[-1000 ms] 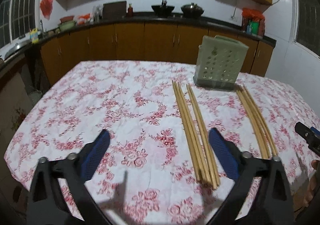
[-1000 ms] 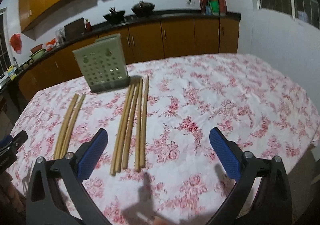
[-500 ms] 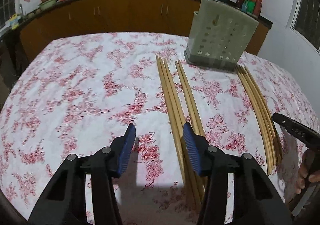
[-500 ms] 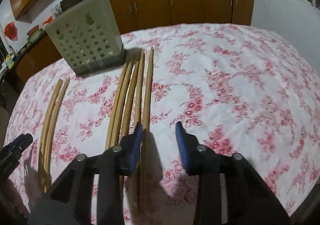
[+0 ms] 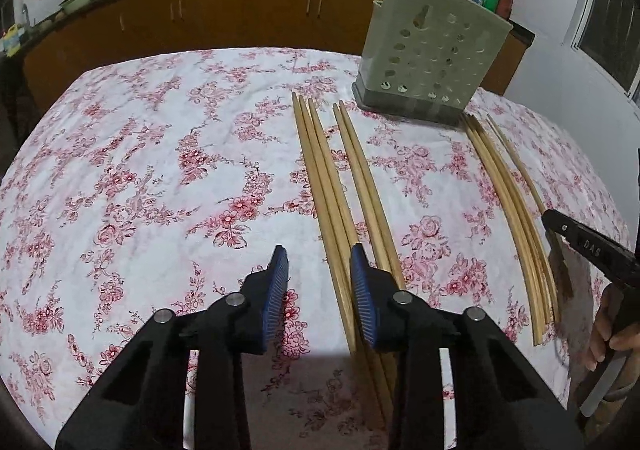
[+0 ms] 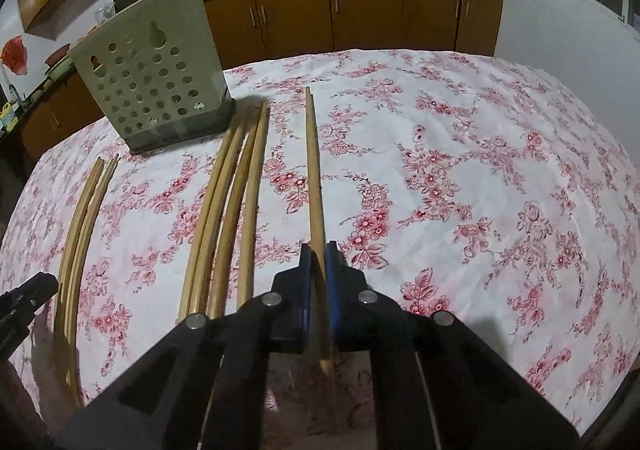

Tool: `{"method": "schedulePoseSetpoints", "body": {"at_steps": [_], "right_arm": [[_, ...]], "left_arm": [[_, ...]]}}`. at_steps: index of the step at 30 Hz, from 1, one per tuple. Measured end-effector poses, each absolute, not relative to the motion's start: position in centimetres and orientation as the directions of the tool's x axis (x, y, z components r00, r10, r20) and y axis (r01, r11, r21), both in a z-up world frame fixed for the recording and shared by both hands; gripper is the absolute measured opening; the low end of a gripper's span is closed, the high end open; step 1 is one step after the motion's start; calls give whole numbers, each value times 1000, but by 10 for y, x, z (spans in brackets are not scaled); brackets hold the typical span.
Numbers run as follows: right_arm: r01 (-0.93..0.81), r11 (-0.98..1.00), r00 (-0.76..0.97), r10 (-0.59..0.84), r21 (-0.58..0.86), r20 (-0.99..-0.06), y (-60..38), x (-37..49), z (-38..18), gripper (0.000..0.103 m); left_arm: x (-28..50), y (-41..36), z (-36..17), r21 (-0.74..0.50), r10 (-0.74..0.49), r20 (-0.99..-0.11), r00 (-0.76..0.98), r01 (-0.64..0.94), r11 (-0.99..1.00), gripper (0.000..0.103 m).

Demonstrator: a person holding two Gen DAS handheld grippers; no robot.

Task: Organize utensils
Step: 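Lower the left gripper onto a bamboo chopstick and close while the right gripper grasps another, then lift the held chopsticks with both grippers up over the green utensil holder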

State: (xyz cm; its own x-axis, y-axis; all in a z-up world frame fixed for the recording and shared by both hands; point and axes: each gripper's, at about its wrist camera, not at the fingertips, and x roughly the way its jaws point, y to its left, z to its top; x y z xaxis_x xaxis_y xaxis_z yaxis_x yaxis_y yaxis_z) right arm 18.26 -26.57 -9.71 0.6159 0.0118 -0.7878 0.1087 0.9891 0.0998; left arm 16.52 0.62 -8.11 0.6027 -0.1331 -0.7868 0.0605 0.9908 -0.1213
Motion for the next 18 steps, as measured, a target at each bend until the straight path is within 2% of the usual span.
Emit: {"method": "schedulePoseSetpoints", "body": {"at_steps": [8, 12, 18], "right_arm": [[100, 992, 617, 3, 82, -787, -261, 180, -97, 11], [75, 996, 622, -3, 55, -783, -254, 179, -98, 15], [68, 997, 625, -14, 37, -780, -257, 190, -98, 9]], "left_arm": [[166, 8, -81, -97, -116, -796, 594, 63, 993, 26], [169, -1, -84, -52, -86, -799, 595, 74, 996, 12], [184, 8, -85, -37, -63, -798, 599, 55, 998, 8]]}}
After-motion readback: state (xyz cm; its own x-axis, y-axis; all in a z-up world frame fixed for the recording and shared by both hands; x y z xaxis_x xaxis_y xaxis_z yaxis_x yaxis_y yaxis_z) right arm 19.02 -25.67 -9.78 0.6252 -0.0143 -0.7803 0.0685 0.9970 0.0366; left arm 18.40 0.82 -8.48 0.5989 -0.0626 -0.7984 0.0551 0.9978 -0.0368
